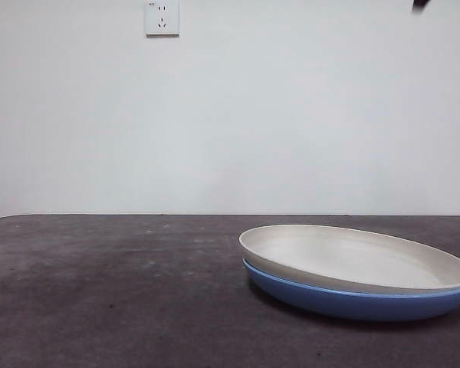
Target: Pick up the white plate, put it on the blue plate, put it on desk
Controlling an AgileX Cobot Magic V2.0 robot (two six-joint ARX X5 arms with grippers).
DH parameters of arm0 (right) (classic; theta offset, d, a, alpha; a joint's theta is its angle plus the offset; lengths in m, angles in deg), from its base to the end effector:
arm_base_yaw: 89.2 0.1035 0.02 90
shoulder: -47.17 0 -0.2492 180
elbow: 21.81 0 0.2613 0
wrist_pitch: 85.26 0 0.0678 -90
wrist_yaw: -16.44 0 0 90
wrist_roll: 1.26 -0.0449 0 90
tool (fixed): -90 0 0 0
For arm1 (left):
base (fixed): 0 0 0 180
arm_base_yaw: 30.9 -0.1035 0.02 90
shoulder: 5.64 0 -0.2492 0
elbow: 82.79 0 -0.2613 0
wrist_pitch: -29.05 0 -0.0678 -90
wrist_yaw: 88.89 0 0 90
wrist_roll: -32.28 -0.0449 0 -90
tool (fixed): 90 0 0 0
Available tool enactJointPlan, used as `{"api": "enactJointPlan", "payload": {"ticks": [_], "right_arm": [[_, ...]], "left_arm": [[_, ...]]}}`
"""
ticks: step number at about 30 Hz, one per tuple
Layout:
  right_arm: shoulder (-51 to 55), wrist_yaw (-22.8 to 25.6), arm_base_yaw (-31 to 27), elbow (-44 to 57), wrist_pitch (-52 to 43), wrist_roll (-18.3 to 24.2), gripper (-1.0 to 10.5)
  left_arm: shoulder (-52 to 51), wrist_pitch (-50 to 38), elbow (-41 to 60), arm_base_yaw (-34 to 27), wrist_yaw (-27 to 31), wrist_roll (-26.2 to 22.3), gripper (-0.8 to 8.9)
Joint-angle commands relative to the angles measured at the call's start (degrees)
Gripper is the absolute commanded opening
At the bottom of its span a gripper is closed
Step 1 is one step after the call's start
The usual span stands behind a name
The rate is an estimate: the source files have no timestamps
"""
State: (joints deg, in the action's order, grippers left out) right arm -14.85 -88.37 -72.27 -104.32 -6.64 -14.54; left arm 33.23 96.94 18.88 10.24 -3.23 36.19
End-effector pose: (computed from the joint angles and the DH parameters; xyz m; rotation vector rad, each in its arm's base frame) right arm 0.1943 0.0711 0.3206 0.1869 1.0798 0.3837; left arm 0.0932 -0.0859 0.3724 0.0973 0.5091 -0.7596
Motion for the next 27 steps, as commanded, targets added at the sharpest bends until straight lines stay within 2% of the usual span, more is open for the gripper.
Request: {"api": "enactJointPlan", "payload": {"ticks": [1, 16, 21, 27], "right_arm": [[-5.6, -0.2, -0.5, -1.0, -0.5, 2.5, 6.0], [-26.8, -2.3, -8.5, -1.0, -4.0, 12.0, 6.0], [-31.3, -6.1, -9.6, -1.0, -4.2, 15.3, 5.6], [-36.5, -6.9, -9.7, -1.0, -5.1, 15.9, 5.4]], "left_arm": [[0.2, -0.4, -0.5, 0.5, 0.3, -0.7, 5.72], [0.2, -0.2, -0.5, 0.5, 0.3, -0.7, 5.72], [0.2, -0.2, -0.5, 0.5, 0.3, -0.7, 5.72], [0.3, -0.3, -0.5, 0.5, 0.3, -0.7, 5.72]]}}
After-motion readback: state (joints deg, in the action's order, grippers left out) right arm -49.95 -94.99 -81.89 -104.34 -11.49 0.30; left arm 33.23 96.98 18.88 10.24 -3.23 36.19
